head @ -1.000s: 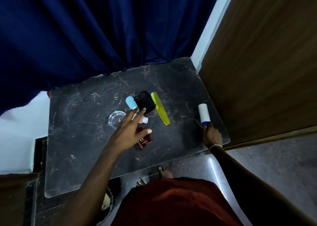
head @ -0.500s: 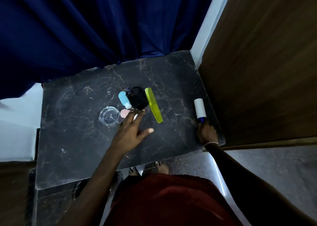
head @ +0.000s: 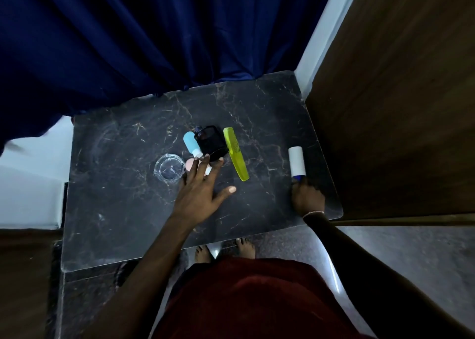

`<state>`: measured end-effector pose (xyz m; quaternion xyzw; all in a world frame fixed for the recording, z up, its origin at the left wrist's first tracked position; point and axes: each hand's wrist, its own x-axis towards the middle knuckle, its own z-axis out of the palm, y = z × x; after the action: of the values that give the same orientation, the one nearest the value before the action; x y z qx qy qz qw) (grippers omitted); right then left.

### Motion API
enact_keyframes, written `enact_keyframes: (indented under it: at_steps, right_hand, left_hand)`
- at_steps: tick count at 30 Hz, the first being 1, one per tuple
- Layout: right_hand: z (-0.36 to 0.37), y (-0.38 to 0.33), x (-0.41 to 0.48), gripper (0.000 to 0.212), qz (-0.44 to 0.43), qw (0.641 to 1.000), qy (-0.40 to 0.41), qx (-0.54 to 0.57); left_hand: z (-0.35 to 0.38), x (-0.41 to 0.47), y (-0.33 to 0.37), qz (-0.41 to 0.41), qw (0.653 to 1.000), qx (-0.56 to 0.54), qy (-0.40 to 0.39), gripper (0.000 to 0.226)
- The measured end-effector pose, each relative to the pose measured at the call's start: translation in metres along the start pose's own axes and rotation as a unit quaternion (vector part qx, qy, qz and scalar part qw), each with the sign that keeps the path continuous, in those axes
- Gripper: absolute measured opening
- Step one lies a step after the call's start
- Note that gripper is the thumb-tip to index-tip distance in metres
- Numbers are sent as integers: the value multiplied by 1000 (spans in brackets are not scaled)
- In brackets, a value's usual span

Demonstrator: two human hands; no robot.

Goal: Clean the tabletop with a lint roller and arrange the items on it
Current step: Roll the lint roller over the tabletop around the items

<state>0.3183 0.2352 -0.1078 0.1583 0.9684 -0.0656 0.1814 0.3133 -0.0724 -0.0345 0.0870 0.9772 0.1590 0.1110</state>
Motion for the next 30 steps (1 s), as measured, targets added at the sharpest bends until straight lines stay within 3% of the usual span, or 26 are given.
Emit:
enact_keyframes:
  at_steps: [12,30]
  right_hand:
    - [17,-74,-26,41,-132,989,-31,-56]
    - [-1,32,7,43,84,994,23,72]
  left_hand:
    - [-4,-2,2,0,1000,-9,-11,89]
    - [-14,-16,-9,-7,999,-30,-14,85]
